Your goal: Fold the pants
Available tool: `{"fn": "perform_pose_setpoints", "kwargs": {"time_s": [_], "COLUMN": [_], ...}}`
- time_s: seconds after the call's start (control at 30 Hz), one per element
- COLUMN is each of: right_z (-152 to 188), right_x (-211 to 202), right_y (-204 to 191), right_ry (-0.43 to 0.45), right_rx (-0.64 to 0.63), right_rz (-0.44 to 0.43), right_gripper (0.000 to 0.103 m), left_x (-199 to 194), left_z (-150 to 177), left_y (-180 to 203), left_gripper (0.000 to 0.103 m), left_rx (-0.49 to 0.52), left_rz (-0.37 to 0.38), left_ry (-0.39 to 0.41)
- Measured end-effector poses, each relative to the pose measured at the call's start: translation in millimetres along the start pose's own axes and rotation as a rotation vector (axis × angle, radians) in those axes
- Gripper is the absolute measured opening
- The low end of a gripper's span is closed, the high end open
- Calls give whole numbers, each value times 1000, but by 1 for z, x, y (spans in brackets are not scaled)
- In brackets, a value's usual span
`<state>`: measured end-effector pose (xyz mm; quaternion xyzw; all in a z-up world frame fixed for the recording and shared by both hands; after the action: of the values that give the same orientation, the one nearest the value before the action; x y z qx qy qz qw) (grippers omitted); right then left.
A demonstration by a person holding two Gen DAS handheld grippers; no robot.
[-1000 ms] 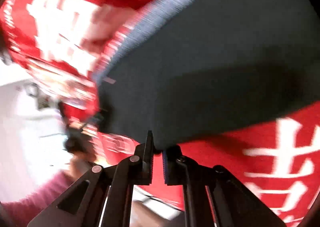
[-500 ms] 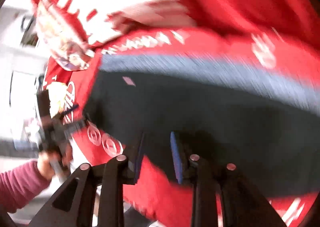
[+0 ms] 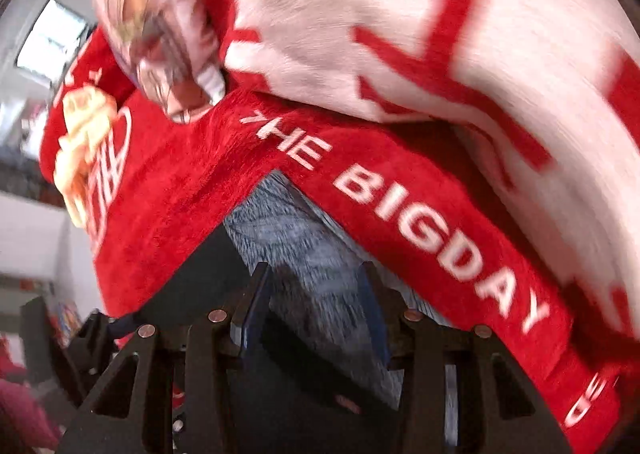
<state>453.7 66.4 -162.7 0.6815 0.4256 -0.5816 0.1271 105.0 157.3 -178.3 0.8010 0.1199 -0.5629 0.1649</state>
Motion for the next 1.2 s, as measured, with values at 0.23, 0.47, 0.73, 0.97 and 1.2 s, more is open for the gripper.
{"fn": "perform_pose_setpoints", "kwargs": {"time_s": [0.23,0.47,0.73,0.97,1.2], "right_z": [-24,-31,-7,107,279], "right_x": [34,7,2,-92,-123], "right_y": [-9,-9,6,36,71], "right_ry": [-50,5,80,123,62], "right_rx": [-18,44,239,349,662], "right_rz": [-19,-42,-27,114,177], "right_gripper": [28,5,15,16,16], "left_x": [-3,-14,-32,-39,19], "left_z": [3,-3,-8,-40,-35], "left_y": [-2,-6,4,71,169], "left_gripper": [103,103,103,103,103], "left_rx": [-10,-27,66,201,359], "left_rz": [13,-3,-47,-20,-72], "left_ry": [3,-26,-9,32,32]}}
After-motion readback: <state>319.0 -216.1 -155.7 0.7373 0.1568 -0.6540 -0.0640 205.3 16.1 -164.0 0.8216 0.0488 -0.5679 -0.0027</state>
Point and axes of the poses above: each gripper's, at about its wrist camera, not at the fingertips, and x roughly the way its jaws point, y to its right, z to its underside, the point moved 1 cm from there along x, roughly the way its jaws point, and after that the axes turned 13 degrees about -x, right-handed, at the moved point
